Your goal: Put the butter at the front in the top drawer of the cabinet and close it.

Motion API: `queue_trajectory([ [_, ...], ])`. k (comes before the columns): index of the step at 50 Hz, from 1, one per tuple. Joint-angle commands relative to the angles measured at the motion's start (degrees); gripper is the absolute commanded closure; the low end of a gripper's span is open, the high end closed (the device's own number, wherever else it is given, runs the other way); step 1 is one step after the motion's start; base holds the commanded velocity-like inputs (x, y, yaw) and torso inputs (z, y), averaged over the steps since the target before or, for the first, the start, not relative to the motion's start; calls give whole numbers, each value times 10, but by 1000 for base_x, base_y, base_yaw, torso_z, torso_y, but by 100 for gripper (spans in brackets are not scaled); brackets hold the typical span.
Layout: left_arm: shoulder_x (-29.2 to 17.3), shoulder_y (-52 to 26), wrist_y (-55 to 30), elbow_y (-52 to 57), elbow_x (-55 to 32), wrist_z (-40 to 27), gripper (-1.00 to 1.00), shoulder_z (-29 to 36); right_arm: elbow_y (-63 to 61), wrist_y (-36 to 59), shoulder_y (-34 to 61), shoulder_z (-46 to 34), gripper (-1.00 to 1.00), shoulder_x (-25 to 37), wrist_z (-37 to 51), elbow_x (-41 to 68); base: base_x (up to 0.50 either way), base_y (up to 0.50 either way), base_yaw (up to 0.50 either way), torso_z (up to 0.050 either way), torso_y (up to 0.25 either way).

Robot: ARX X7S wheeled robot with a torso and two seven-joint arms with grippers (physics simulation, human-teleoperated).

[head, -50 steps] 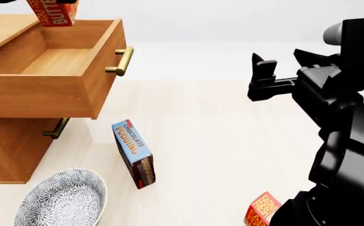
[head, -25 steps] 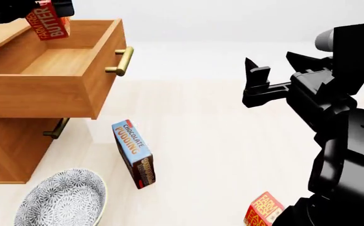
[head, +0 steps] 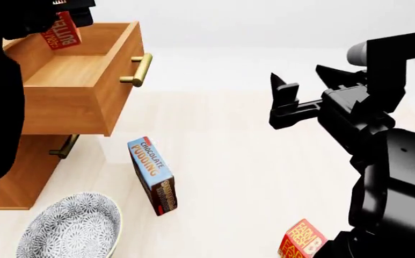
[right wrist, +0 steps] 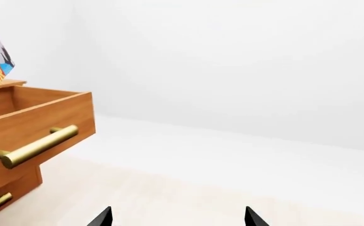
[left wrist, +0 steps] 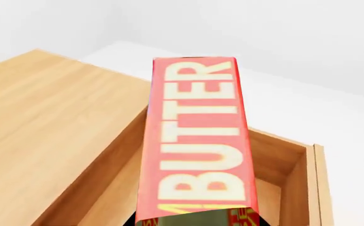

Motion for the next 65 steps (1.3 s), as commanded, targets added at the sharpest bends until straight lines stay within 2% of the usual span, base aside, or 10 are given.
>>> queue_trajectory([
  [1, 8, 15, 41, 0, -1, -47, 100, -25, -6, 2, -8, -2, -100, 2, 5, 15, 0, 0, 0, 0, 0],
  [65, -7, 60, -4, 0, 2, -27, 100, 2, -37, 24, -33, -5, -100, 11, 12, 39, 0, 0, 0, 0, 1],
])
